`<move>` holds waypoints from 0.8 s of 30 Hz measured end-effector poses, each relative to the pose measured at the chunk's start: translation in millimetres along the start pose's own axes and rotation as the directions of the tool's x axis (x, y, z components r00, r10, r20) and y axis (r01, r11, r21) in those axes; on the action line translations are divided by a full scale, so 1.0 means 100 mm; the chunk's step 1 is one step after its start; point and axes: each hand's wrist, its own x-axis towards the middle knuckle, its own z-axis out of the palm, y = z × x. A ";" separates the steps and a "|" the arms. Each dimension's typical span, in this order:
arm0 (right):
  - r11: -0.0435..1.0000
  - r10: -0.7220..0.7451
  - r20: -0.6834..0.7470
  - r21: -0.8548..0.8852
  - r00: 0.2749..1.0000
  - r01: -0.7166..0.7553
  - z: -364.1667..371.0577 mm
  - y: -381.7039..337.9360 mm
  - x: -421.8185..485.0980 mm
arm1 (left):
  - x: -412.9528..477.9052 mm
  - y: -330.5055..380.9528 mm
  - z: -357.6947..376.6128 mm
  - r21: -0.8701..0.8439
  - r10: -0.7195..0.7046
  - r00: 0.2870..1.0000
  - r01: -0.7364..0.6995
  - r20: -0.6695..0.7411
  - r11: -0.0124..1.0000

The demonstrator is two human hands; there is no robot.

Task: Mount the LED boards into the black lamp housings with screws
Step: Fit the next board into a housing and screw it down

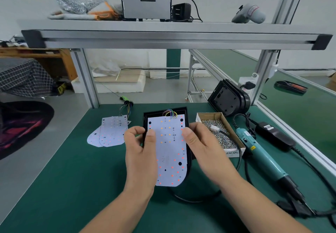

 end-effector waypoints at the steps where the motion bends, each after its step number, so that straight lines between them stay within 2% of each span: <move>1: 1.000 0.020 0.021 0.020 1.000 -0.020 -0.01 0.00 0.00 | 0.01 0.00 -0.01 0.022 -0.007 1.000 0.007 0.010 1.000; 4: 0.998 0.054 0.072 0.031 0.996 -0.056 -0.03 0.00 0.01 | 0.05 -0.04 -0.05 0.043 -0.036 0.999 0.035 0.029 0.998; 8: 0.993 0.087 0.165 -0.098 0.982 -0.071 -0.06 -0.02 0.01 | 0.07 -0.06 -0.06 0.050 -0.081 0.992 0.076 0.096 0.996; 12: 0.981 0.091 0.092 -0.178 0.992 -0.073 -0.06 -0.01 0.01 | 0.09 -0.04 -0.09 0.093 -0.080 0.983 0.065 0.167 0.994; 15: 0.977 0.074 0.105 -0.207 0.992 -0.051 -0.07 -0.02 0.02 | 0.09 0.00 -0.12 0.075 -0.047 0.976 0.031 0.214 0.997; 19: 0.957 0.074 0.058 -0.286 0.996 -0.054 -0.10 -0.01 0.04 | 0.09 0.01 -0.12 -0.027 -0.078 0.987 0.082 0.141 0.996; 22: 0.888 -0.042 -0.002 -0.459 0.999 0.036 -0.09 -0.01 0.01 | 0.11 0.00 -0.12 -0.049 -0.083 0.989 0.090 0.123 0.995; 24: 0.889 -0.071 0.007 -0.454 0.997 0.067 -0.07 -0.02 -0.03 | 0.11 -0.01 -0.12 -0.040 -0.083 0.990 0.088 0.115 0.995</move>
